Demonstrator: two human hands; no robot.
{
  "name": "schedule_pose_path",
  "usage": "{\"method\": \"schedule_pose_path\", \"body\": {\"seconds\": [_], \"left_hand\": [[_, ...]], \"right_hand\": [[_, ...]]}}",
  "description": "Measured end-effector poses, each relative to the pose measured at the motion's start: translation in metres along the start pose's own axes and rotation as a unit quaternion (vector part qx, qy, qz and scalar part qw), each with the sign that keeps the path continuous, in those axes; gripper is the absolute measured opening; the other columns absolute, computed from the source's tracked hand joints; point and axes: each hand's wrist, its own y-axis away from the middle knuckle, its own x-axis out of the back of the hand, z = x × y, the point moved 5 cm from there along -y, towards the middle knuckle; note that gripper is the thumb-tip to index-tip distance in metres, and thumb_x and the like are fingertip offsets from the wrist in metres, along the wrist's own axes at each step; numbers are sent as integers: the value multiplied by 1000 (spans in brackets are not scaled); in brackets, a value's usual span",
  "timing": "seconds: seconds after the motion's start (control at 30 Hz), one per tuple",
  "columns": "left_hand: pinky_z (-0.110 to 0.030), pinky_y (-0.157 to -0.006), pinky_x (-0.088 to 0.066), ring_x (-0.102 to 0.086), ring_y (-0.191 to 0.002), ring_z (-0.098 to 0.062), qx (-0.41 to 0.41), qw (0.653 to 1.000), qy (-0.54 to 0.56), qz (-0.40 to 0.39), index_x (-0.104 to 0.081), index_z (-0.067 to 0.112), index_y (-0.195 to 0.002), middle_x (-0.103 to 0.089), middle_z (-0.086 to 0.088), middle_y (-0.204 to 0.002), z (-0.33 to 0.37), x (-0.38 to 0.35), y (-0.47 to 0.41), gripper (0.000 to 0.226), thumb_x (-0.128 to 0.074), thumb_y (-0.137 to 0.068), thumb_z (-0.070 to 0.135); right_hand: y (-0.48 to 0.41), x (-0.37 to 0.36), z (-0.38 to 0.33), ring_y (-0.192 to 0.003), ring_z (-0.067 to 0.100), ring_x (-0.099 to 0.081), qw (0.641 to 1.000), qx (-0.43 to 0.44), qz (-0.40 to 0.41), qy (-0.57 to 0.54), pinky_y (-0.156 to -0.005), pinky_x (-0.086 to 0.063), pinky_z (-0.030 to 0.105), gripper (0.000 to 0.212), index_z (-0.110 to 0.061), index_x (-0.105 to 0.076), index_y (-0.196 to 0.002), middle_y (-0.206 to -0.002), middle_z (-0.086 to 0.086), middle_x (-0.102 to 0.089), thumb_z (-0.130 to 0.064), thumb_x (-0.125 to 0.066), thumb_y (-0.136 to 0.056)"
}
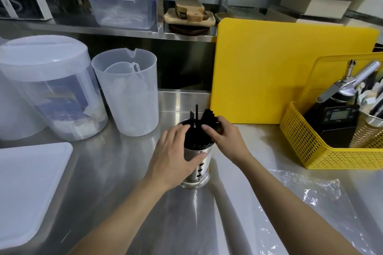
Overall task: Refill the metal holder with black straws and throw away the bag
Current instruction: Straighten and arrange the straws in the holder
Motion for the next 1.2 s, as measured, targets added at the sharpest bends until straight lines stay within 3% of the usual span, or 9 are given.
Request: {"method": "schedule_pose_path", "body": {"seconds": [0.13,0.27,0.4,0.47,0.57,0.7,0.83,1.03,1.2], "left_hand": [[-31,-98,-33,-44,-117,-17,-4,1000,-23,16,-42,21,-130,-50,6,-130,6,6,3,69,-55,-75,61],[-28,-88,-38,-53,-103,-11,39,996,80,16,-47,24,-120,-55,10,-114,-3,16,-14,61,-46,-74,65],[-23,-84,-43,-58,-97,-8,67,983,173,19,-52,26,-112,-59,11,-107,-17,21,-36,42,-54,-78,51],[-23,-85,-44,-59,-95,-8,64,980,187,32,-54,24,-109,-60,10,-103,-19,23,-44,32,-58,-82,42],[-26,-90,-44,-57,-100,-11,53,980,188,32,-54,18,-112,-60,5,-109,-18,22,-54,28,-59,-86,29],[-22,-98,-30,-42,-123,-10,12,986,156,-55,-42,21,-130,-47,3,-134,-10,12,-66,44,-56,-89,23],[-27,-103,-28,-33,-131,-13,-11,983,140,-114,-33,27,-137,-39,2,-143,-2,3,-75,49,-50,-92,22],[-31,-98,-37,-46,-116,-16,-46,985,119,-115,-49,19,-124,-50,2,-125,5,-5,-78,32,-48,-92,17],[-18,-86,-34,-49,-106,-12,-34,988,126,-84,-53,20,-119,-52,4,-117,1,-8,-78,28,-52,-90,17]], "right_hand": [[-5,4,-3,-61,-11,-55,999,14,-37,-38,-53,-38,5,15,-37,-53,-77,-62,-31,-60,-32,-65,-85],[-10,5,-3,-63,-10,-56,997,19,-53,-56,-56,-39,6,14,-36,-56,-82,-70,-19,-62,-27,-67,-84],[-12,6,-1,-58,-8,-53,998,25,-39,-44,-51,-36,7,20,-31,-52,-74,-59,-26,-59,-21,-64,-86],[-14,5,-3,-61,-2,-54,998,26,-50,-29,-55,-41,16,14,-23,-53,-78,-62,-20,-60,-27,-65,-85],[-15,4,-10,-74,25,-59,998,35,-55,17,-64,-47,41,38,-8,-54,-91,-77,6,-62,-42,-67,-80],[-17,4,-17,-77,32,-58,997,61,-40,21,-66,-47,47,33,-7,-55,-94,-82,15,-63,-37,-64,-84],[-20,1,-16,-66,22,-51,998,49,-50,-9,-57,-42,37,25,-2,-53,-92,-76,13,-57,-25,-61,-88],[-25,0,-7,-51,5,-37,999,17,-34,-30,-44,-29,18,28,5,-49,-82,-62,2,-44,-20,-59,-88],[-27,0,-8,-48,5,-35,999,29,-21,-20,-42,-27,18,27,7,-48,-82,-60,2,-43,-18,-59,-87]]}}
